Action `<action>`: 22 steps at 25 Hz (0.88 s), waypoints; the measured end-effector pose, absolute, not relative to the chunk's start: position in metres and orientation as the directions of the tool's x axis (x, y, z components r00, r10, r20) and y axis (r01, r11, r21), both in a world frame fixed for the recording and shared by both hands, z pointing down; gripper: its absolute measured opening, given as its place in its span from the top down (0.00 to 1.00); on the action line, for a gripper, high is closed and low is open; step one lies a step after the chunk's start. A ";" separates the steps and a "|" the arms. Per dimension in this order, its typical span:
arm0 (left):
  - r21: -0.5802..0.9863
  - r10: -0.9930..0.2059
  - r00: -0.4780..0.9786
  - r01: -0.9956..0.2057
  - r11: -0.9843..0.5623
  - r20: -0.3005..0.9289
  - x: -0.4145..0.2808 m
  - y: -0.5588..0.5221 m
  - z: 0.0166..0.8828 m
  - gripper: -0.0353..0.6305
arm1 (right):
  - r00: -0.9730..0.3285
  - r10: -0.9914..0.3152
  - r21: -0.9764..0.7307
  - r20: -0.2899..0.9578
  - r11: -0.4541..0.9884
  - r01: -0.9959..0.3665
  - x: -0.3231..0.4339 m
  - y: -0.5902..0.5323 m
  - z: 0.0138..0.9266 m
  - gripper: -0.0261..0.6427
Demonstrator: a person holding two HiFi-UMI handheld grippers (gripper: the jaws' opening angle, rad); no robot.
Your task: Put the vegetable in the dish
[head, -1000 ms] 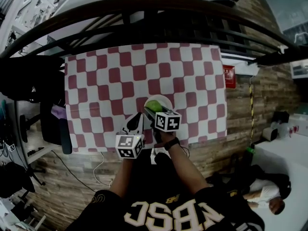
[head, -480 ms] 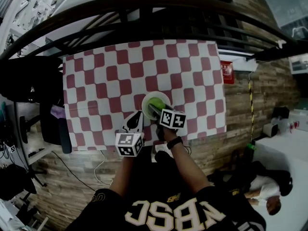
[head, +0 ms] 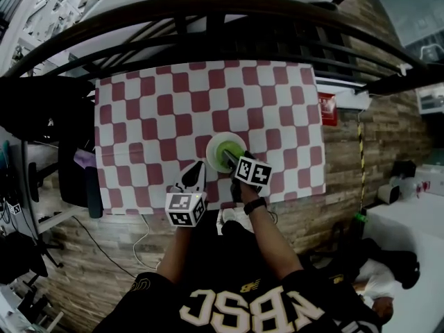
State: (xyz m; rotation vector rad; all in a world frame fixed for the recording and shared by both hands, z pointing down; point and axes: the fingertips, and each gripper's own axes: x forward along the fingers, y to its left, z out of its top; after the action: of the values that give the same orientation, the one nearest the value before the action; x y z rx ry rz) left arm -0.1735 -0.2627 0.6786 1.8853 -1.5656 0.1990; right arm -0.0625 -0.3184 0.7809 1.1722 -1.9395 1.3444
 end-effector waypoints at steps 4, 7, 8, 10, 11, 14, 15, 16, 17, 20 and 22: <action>0.394 -0.821 0.273 -0.917 -0.064 0.502 -0.170 -0.262 0.675 0.91 | -0.499 -0.364 -0.471 0.786 0.170 -0.866 -0.066 -0.318 0.783 0.39; 0.394 -0.825 0.274 -0.917 -0.068 0.494 -0.169 -0.262 0.672 0.91 | -0.498 -0.364 -0.450 0.787 0.213 -0.867 -0.075 -0.313 0.780 0.39; 0.393 -0.827 0.274 -0.917 -0.070 0.491 -0.168 -0.263 0.671 0.91 | -0.500 -0.369 -0.447 0.784 0.224 -0.866 -0.077 -0.312 0.778 0.39; 0.387 -0.833 0.271 -0.919 -0.075 0.483 -0.170 -0.265 0.666 0.91 | -0.504 -0.385 -0.441 0.773 0.244 -0.864 -0.079 -0.312 0.770 0.39; 0.382 -0.837 0.268 -0.921 -0.077 0.477 -0.171 -0.267 0.663 0.91 | -0.508 -0.396 -0.439 0.765 0.255 -0.861 -0.079 -0.314 0.765 0.39; 0.356 -0.857 0.250 -0.931 -0.084 0.451 -0.175 -0.273 0.647 0.91 | -0.503 -0.455 -0.404 0.735 0.303 -0.863 -0.074 -0.323 0.740 0.39; 0.347 -0.866 0.243 -0.934 -0.087 0.438 -0.176 -0.275 0.639 0.91 | -0.494 -0.483 -0.375 0.723 0.325 -0.868 -0.070 -0.326 0.729 0.40; 0.338 -0.875 0.237 -0.937 -0.091 0.421 -0.177 -0.278 0.630 0.91 | -0.486 -0.513 -0.344 0.707 0.350 -0.871 -0.067 -0.330 0.717 0.40; 0.330 -0.886 0.231 -0.939 -0.095 0.402 -0.178 -0.282 0.620 0.91 | -0.484 -0.543 -0.316 0.686 0.376 -0.871 -0.065 -0.335 0.704 0.41; 0.304 -0.912 0.224 -0.945 -0.117 0.345 -0.179 -0.295 0.588 0.91 | -0.510 -0.617 -0.262 0.600 0.450 -0.854 -0.067 -0.346 0.657 0.47; 0.294 -0.920 0.229 -0.946 -0.135 0.317 -0.175 -0.300 0.568 0.91 | -0.533 -0.652 -0.220 0.539 0.502 -0.836 -0.069 -0.346 0.625 0.53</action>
State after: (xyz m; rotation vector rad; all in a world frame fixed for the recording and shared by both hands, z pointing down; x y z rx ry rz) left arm -0.1753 -0.3000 0.5678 2.0818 -1.7151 0.0818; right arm -0.0689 -0.3459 0.6253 1.2339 -2.3621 0.6530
